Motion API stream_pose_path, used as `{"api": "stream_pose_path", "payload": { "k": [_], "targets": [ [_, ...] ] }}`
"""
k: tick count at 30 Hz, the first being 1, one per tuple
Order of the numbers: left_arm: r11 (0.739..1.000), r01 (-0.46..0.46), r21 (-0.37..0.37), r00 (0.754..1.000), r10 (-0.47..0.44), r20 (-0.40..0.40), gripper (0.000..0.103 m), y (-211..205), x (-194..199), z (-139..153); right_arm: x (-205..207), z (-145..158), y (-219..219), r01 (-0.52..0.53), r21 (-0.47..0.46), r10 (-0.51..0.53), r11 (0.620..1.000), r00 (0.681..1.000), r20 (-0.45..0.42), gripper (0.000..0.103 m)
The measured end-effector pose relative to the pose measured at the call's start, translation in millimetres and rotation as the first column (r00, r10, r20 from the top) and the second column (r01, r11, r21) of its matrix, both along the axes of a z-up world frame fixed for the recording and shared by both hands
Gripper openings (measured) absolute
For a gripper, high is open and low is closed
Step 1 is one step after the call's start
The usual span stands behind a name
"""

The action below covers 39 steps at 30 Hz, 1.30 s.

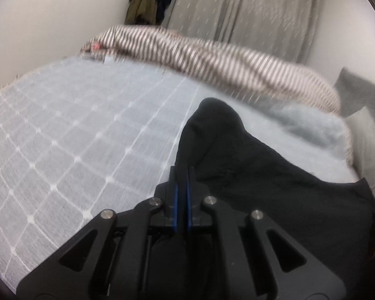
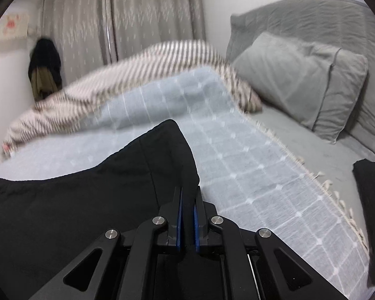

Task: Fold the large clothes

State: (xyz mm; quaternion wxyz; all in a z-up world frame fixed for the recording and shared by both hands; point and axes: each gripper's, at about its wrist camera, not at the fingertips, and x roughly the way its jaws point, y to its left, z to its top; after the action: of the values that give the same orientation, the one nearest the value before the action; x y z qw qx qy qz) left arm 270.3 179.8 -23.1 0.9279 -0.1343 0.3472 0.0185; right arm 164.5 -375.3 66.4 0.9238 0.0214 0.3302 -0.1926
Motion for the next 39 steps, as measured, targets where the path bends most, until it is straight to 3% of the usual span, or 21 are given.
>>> {"api": "stream_pose_path", "payload": {
  "k": [2, 4, 6, 7, 11, 14, 16, 20, 23, 27, 29, 31, 34, 35, 39],
  "targets": [
    [1.0, -0.022, 0.015, 0.994, 0.023, -0.105, 0.01, 0, 12, -30, 10, -23, -4, 0.006, -0.011, -0.007, 1.0, 0.996, -0.086, 0.01],
    [0.999, -0.044, -0.01, 0.985, 0.041, -0.17, 0.015, 5, 16, -45, 15, -44, -9, 0.022, -0.011, -0.023, 1.0, 0.986, -0.164, 0.018],
    [0.998, -0.058, -0.029, 0.984, 0.052, -0.168, 0.022, 9, 14, -42, 15, -54, -16, 0.036, 0.014, -0.033, 0.999, 0.979, -0.203, 0.026],
    [0.998, -0.062, -0.027, 0.985, 0.057, -0.161, 0.025, 10, 12, -37, 13, -53, -20, 0.043, 0.017, -0.039, 0.999, 0.979, -0.202, 0.028],
    [0.999, -0.039, 0.038, 0.996, 0.042, -0.074, 0.061, -2, 2, -8, 6, -30, -14, 0.074, -0.02, -0.076, 0.997, 0.984, -0.158, 0.046],
    [0.998, 0.007, 0.064, 1.0, -0.005, -0.026, 0.072, -21, 0, 9, 9, -9, 7, 0.024, -0.008, -0.025, 1.0, 0.995, -0.101, 0.059],
    [0.997, 0.055, 0.049, 0.998, -0.054, -0.03, 0.08, -33, 6, 14, 18, -2, 34, -0.041, -0.011, 0.04, 0.999, 0.995, -0.087, 0.061],
    [0.976, 0.218, 0.018, 0.972, -0.215, -0.092, 0.09, -73, 21, 2, 37, -12, 84, -0.206, 0.066, 0.213, 0.976, 0.97, -0.119, 0.065],
    [0.962, 0.271, 0.044, 0.95, -0.259, -0.173, 0.09, -85, 35, -20, 51, -34, 98, -0.265, 0.184, 0.296, 0.947, 0.94, -0.168, 0.065],
    [0.976, 0.21, 0.058, 0.951, -0.191, -0.242, 0.091, -61, 48, -43, 57, -66, 68, -0.186, 0.152, 0.222, 0.971, 0.937, -0.27, 0.065],
    [0.986, 0.161, 0.04, 0.958, -0.146, -0.249, 0.091, -36, 53, -43, 48, -75, 35, -0.13, 0.161, 0.17, 0.978, 0.949, -0.266, 0.065],
    [0.99, 0.119, 0.076, 0.959, -0.094, -0.267, 0.092, -18, 58, -43, 34, -70, 1, -0.046, 0.194, 0.093, 0.98, 0.967, -0.236, 0.065],
    [0.999, 0.045, -0.004, 0.959, -0.045, -0.28, 0.093, 11, 48, -43, 20, -59, -28, 0.084, 0.154, -0.044, 0.985, 0.969, -0.243, 0.065],
    [1.0, 0.024, 0.002, 0.962, -0.022, -0.273, 0.093, 15, 42, -39, 15, -55, -34, 0.125, 0.131, -0.089, 0.983, 0.964, -0.252, 0.065],
    [0.995, 0.085, 0.042, 0.97, -0.073, -0.232, 0.093, 0, 8, -24, -10, -42, -33, 0.114, 0.196, -0.073, 0.974, 0.975, -0.209, 0.065]
  ]
}}
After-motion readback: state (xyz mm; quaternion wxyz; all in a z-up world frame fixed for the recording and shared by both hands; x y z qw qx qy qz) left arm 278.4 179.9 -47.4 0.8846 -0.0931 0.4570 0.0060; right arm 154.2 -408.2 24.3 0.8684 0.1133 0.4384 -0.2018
